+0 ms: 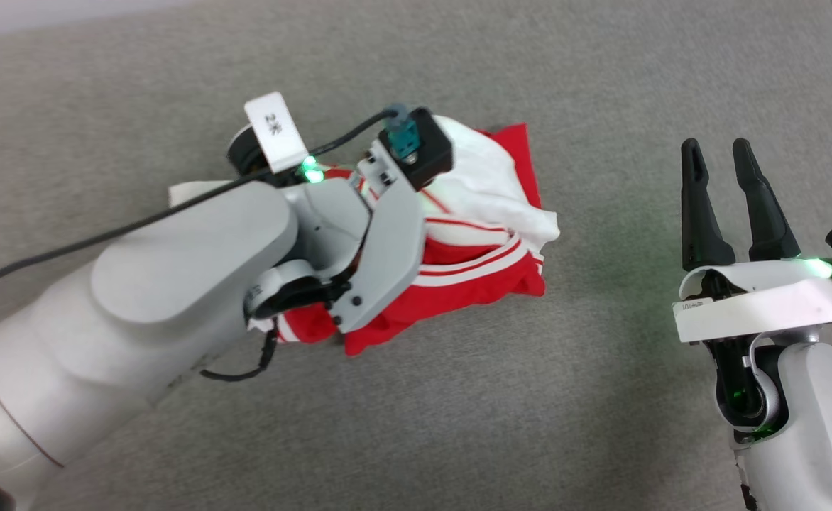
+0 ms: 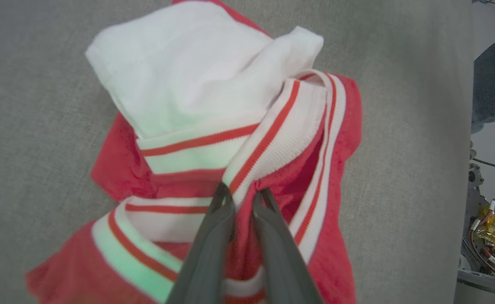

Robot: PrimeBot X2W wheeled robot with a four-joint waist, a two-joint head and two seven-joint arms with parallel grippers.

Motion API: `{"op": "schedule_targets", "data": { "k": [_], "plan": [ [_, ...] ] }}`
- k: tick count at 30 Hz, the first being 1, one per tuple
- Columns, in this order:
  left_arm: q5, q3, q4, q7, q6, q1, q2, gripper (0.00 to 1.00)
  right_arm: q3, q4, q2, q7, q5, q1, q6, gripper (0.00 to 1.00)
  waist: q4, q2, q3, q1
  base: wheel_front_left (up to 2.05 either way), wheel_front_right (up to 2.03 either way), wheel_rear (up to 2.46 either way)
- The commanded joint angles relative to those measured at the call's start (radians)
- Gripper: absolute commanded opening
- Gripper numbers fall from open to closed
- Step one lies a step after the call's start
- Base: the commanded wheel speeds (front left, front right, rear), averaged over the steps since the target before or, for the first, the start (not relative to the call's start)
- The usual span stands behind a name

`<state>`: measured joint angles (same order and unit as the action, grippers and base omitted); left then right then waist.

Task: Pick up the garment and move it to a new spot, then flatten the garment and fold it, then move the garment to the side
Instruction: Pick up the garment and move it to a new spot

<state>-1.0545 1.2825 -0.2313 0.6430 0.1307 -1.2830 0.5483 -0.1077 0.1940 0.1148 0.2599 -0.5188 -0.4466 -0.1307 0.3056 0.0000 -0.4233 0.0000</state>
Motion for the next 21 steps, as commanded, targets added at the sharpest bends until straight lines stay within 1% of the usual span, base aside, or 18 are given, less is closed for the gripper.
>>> {"op": "schedule_targets", "data": {
  "k": [1, 9, 12, 15, 16, 18, 19, 20, 21],
  "plan": [
    [0.013, -0.002, -0.011, 0.009, -0.001, 0.015, 0.007, 0.00, 0.001, -0.005, -0.007, 0.005, -0.004, 0.003, 0.000, 1.00, 0.036, 0.0000, -0.036, 0.0000, 0.00, 0.00, 0.00],
    [0.043, 0.005, -0.083, 0.049, -0.002, 0.045, 0.007, 0.00, 0.002, -0.021, -0.022, 0.005, -0.002, -0.010, 0.000, 1.00, 0.063, 0.0000, -0.072, 0.0000, 0.00, 0.00, 0.00],
    [0.078, 0.009, -0.086, 0.073, -0.002, 0.062, 0.003, 0.00, -0.002, -0.021, -0.026, 0.005, 0.004, -0.012, 0.000, 1.00, 0.066, 0.0000, -0.076, 0.0000, 0.00, 0.00, 0.00],
    [0.086, 0.011, -0.091, 0.064, -0.002, 0.078, -0.002, 0.00, -0.010, -0.017, -0.024, 0.005, 0.012, -0.010, 0.000, 1.00, 0.058, 0.0000, -0.071, 0.0000, 0.00, 0.00, 0.00],
    [0.091, 0.011, -0.092, 0.057, -0.002, 0.078, -0.005, 0.05, -0.011, -0.014, -0.021, 0.005, 0.013, -0.009, 0.000, 1.00, 0.052, 0.0000, -0.067, 0.0000, 0.00, 0.00, 0.00],
    [0.094, 0.011, -0.098, 0.036, -0.002, 0.074, -0.010, 0.37, -0.016, -0.009, -0.013, 0.005, 0.016, -0.008, 0.000, 1.00, 0.037, 0.0000, -0.053, 0.0000, 0.00, 0.00, 0.00],
    [0.094, 0.011, -0.100, 0.024, -0.002, 0.071, -0.013, 0.44, -0.019, -0.006, -0.009, 0.005, 0.016, -0.007, 0.000, 1.00, 0.029, 0.0000, -0.045, 0.0000, 0.00, 0.00, 0.00],
    [0.092, 0.009, -0.101, 0.008, -0.002, 0.066, -0.016, 0.60, -0.024, -0.002, -0.005, 0.005, 0.018, -0.008, 0.000, 1.00, 0.019, 0.0000, -0.036, 0.0000, 0.00, 0.00, 0.00],
    [0.081, 0.007, -0.103, -0.016, -0.002, 0.059, -0.020, 0.89, -0.029, 0.004, 0.000, 0.005, 0.019, -0.009, 0.000, 1.00, 0.008, 0.0000, -0.026, 0.0000, 0.00, 0.00, 0.00]
  ]
}}
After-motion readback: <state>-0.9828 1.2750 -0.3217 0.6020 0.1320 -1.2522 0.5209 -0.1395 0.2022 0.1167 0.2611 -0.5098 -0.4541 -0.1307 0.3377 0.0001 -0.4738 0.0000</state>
